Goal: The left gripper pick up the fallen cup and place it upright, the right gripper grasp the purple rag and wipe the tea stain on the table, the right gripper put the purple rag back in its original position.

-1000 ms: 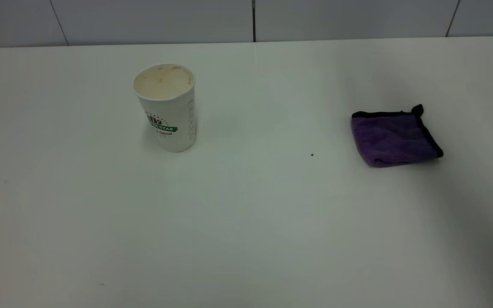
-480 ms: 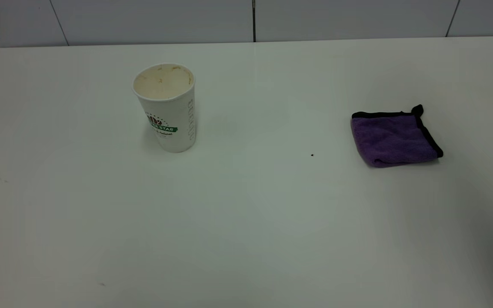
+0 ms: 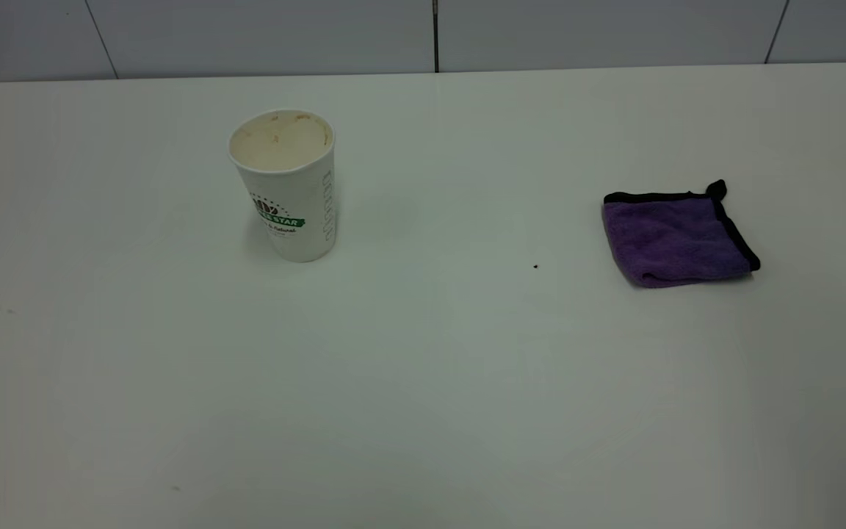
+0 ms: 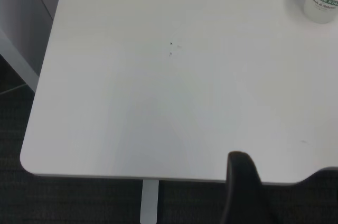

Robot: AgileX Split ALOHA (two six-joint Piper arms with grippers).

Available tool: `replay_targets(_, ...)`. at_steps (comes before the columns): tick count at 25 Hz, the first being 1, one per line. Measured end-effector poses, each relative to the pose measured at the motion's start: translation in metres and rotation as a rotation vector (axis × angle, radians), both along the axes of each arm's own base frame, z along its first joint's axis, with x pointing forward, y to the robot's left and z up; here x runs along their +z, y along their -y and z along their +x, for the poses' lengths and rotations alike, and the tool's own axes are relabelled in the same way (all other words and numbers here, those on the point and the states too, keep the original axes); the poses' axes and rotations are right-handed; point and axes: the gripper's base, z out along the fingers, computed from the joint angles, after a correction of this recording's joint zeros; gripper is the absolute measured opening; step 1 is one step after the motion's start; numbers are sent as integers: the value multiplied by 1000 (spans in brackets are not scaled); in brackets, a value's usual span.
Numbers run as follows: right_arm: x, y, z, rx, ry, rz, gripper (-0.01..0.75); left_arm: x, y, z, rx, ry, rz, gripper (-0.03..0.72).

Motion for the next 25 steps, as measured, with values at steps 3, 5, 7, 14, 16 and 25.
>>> replay_targets(3,-9,5,-22,-25,107,27,576,0,0,0,0,0,0,457)
replay_targets(5,-9,9,-35,-39,181,40,576,0,0,0,0,0,0,457)
replay_targets(7,-3,14,-47,-56,281,44,576,0,0,0,0,0,0,457)
replay_targets(14,8,29,-79,-150,531,51,576,0,0,0,0,0,0,457)
replay_targets(16,9,31,-86,-155,577,67,576,0,0,0,0,0,0,457)
replay_targets(25,10,35,-104,-162,692,101,576,0,0,0,0,0,0,457)
